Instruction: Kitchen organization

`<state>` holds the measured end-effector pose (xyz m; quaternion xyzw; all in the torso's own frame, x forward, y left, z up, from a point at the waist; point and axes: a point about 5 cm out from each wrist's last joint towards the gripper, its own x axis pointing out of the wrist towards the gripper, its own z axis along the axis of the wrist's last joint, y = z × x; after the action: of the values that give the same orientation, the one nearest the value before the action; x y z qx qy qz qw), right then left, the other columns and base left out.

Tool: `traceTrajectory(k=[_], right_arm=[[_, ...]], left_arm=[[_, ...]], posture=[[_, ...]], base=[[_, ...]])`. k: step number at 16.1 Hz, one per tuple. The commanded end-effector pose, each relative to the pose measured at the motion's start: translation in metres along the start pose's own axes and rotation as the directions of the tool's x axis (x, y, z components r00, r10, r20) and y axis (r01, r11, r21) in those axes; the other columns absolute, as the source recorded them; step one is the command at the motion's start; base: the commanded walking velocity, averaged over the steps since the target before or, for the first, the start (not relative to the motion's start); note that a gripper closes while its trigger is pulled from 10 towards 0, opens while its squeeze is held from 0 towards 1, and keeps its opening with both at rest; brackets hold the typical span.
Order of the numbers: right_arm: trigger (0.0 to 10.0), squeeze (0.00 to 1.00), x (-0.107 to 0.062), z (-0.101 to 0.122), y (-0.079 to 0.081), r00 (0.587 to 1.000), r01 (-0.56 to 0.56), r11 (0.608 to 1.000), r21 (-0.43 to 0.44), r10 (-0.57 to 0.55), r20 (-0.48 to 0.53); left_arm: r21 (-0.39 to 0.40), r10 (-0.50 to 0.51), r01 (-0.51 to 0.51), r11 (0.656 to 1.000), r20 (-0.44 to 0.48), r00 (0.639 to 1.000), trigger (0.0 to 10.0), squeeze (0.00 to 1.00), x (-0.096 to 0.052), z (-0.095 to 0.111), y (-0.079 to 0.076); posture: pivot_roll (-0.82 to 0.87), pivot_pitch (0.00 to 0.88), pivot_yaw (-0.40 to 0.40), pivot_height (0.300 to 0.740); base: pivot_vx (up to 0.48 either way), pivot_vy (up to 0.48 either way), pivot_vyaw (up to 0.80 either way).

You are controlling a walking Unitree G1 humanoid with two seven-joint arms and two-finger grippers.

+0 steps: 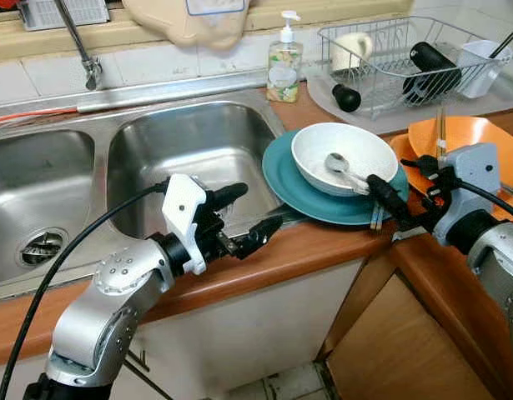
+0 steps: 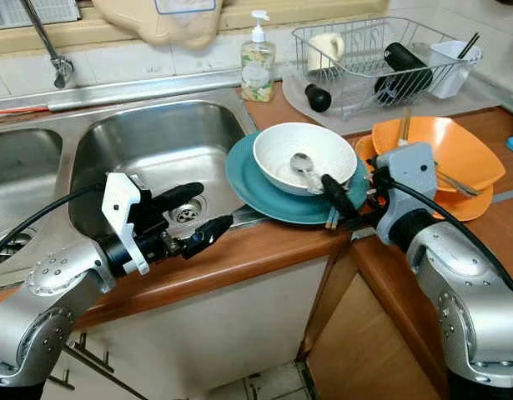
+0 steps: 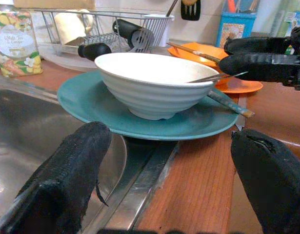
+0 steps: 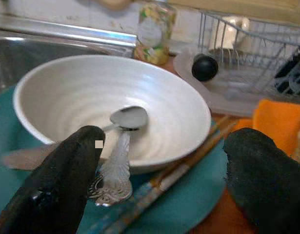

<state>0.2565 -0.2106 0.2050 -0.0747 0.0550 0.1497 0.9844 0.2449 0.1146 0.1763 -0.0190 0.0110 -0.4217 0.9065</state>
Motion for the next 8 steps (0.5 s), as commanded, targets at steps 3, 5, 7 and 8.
traceTrajectory(k=[3, 5, 7, 8], right_arm=[[0.0, 0.00, -0.003, 0.005, -0.003, 0.999, -0.013, 1.000, -0.002, 0.013, 0.034], [0.0, 0.00, -0.002, 0.004, 0.003, 0.997, -0.065, 0.998, 0.025, 0.064, 0.045], [0.0, 0.00, -0.002, 0.001, 0.008, 0.995, -0.100, 0.993, 0.056, 0.098, 0.032], [0.0, 0.00, -0.002, 0.000, 0.009, 0.994, -0.106, 0.992, 0.061, 0.105, 0.030]], left_arm=[[0.011, -0.019, 0.019, 1.000, 0.002, 1.000, 10.0, 0.00, -0.002, 0.003, -0.004], [0.009, -0.023, 0.023, 1.000, 0.002, 1.000, 10.0, 0.00, -0.001, 0.003, -0.005], [0.009, -0.036, 0.036, 0.999, -0.004, 0.999, 10.0, 0.00, -0.001, 0.002, -0.007], [0.010, -0.039, 0.039, 0.999, -0.006, 0.999, 10.0, 0.00, -0.001, 0.002, -0.008]], posture=[[-0.10, 0.000, 0.049, 0.740], [-0.10, 0.000, 0.049, 0.740], [-0.09, 0.000, 0.045, 0.740], [-0.09, 0.000, 0.045, 0.740]], base=[[0.000, 0.000, 0.00], [0.000, 0.000, 0.00], [0.000, 0.000, 0.00], [0.000, 0.000, 0.00]])
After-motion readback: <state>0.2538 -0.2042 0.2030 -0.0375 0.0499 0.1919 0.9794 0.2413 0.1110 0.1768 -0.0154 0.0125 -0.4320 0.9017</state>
